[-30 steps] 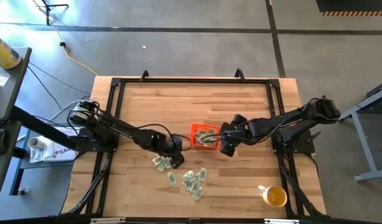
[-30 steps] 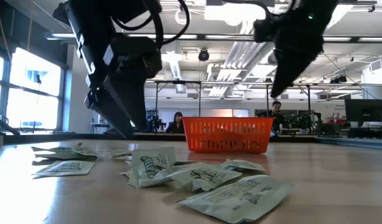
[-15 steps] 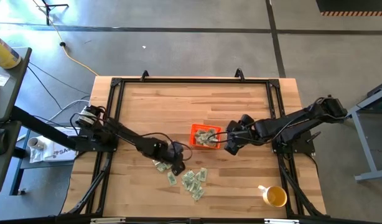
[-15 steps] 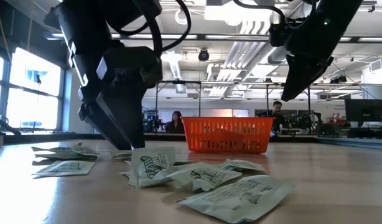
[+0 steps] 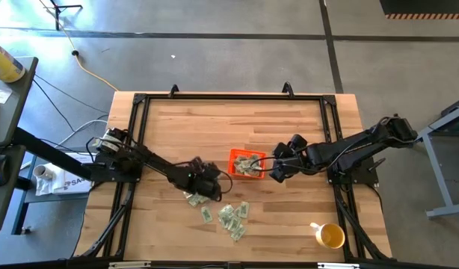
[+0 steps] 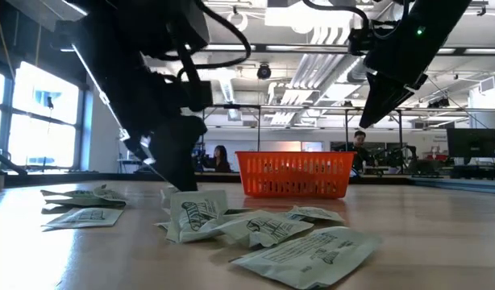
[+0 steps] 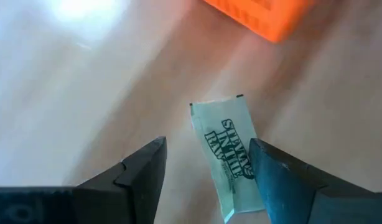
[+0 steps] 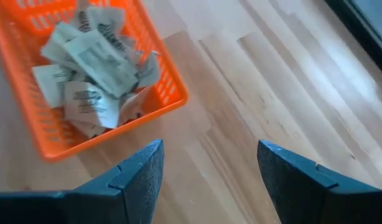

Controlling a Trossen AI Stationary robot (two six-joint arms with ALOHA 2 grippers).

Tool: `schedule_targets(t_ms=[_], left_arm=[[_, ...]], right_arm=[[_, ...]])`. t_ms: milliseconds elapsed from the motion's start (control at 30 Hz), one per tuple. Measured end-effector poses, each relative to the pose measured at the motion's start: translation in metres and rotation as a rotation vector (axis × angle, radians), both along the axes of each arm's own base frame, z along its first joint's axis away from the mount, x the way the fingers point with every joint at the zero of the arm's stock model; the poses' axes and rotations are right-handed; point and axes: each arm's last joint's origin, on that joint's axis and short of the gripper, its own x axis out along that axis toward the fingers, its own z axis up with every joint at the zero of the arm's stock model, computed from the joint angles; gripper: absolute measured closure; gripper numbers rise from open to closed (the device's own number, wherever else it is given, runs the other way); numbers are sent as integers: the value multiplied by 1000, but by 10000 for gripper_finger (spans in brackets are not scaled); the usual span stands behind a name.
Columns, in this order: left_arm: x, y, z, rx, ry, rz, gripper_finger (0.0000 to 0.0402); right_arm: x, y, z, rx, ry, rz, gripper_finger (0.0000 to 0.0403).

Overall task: Pick and place Stevia / Truvia into bins
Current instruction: Put the white stevia packet into the orange bin

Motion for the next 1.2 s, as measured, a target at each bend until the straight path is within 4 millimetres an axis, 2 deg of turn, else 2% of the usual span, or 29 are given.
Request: schedule_targets(t_ms=[100, 200, 467, 600, 667, 800, 1033, 1100, 1200], left_arm=[[-1, 6, -1, 58, 26, 10, 148], [0, 18, -1, 68, 54, 30, 177], [13, 45, 1, -20, 69, -41, 311], [20, 54, 12, -74, 66, -89, 379], [24, 59, 25, -73, 63, -99, 381], [36, 65, 67, -48, -14, -149, 369], [60, 77, 136, -24, -176, -259, 380], [66, 82, 140, -7, -172, -270, 374], [67, 94, 133, -33, -135, -250, 373]], right_arm=[[-2, -1, 0, -7, 3, -33, 153], [-3, 0, -1, -6, -4, -58, 153], [-6, 11, 0, 35, -67, -118, 153], [-10, 21, 0, 26, -116, -156, 153], [-12, 25, 0, 22, -133, -173, 153], [-18, 33, 1, 17, -164, -193, 153], [-30, 35, 13, 4, -216, -188, 153], [-32, 34, 16, 0, -223, -179, 153], [-35, 32, 19, -7, -218, -175, 153]])
